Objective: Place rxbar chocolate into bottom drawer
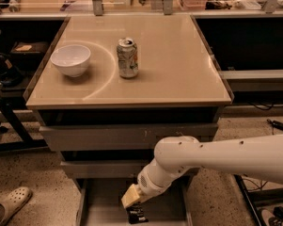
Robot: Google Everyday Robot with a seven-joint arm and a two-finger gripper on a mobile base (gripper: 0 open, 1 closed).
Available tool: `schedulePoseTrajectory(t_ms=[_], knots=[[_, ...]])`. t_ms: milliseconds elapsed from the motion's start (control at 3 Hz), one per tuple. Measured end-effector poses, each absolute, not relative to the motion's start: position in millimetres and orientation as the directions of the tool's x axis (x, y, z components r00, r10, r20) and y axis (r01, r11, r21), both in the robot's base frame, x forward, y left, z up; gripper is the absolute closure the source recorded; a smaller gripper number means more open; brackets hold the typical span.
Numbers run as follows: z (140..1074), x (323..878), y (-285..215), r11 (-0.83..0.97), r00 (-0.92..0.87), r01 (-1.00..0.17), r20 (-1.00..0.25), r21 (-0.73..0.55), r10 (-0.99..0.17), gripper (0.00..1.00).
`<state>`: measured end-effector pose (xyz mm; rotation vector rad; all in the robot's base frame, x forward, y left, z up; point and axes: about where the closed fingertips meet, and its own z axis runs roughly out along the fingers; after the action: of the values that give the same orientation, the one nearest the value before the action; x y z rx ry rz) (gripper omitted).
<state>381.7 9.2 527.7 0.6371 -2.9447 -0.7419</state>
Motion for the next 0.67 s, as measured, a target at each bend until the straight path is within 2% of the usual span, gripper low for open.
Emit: schedulePoseTrajectory(t_ms=[667], knots=[[468,369,22,0.796,-0.94,-0.292,-0.006,0.529,-0.341,1.0]])
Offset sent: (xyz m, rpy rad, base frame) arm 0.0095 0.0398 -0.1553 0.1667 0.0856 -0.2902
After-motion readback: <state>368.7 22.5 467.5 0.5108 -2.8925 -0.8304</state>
